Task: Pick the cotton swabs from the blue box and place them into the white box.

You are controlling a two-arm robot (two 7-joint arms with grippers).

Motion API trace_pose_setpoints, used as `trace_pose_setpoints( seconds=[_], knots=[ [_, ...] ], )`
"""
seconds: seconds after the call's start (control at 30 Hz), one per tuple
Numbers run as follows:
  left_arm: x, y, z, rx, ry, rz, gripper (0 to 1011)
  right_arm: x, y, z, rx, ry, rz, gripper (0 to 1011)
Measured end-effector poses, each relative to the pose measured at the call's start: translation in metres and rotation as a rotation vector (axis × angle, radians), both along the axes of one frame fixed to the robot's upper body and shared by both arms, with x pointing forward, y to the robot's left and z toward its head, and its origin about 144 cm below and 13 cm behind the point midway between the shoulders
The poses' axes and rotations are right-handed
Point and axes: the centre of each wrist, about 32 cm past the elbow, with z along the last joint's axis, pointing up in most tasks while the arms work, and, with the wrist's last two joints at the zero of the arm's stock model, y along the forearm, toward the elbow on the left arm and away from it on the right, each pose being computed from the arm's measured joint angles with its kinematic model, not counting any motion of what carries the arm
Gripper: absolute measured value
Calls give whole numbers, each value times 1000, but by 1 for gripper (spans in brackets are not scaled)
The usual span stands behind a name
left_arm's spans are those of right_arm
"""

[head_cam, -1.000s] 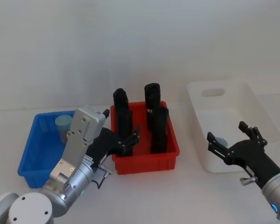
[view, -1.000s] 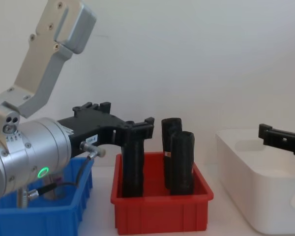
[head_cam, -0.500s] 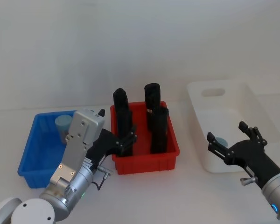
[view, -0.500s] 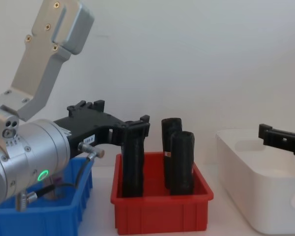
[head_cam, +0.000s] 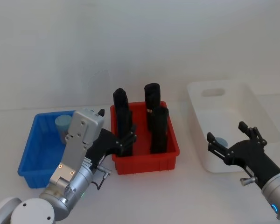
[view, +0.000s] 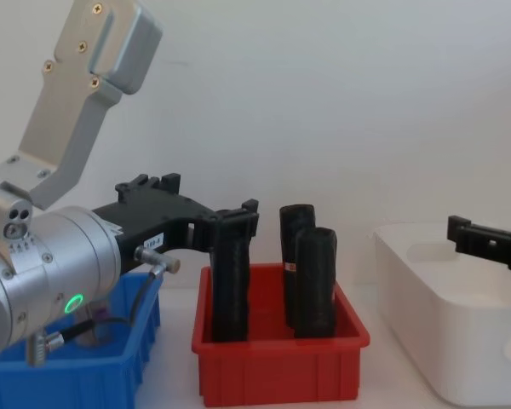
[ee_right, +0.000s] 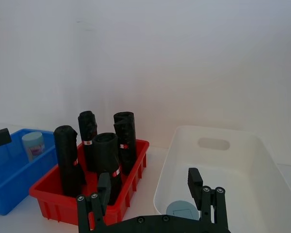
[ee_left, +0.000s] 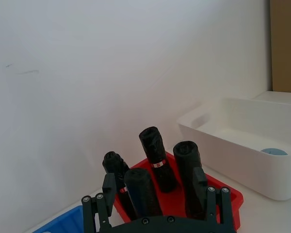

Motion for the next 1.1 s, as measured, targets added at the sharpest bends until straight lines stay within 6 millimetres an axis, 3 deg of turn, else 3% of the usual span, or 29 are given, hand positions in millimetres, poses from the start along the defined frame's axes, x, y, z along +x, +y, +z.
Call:
trace_pose_setpoints(
  seconds=[0.5, 1.1],
  knots=[
    [0, 0, 0, 0, 1, 0, 1004, 18, 0, -5, -38, 0, 25, 1001],
    [0, 0, 0, 0, 1, 0, 1004, 78, 10, -12, -101, -1, 123, 1001]
  ],
)
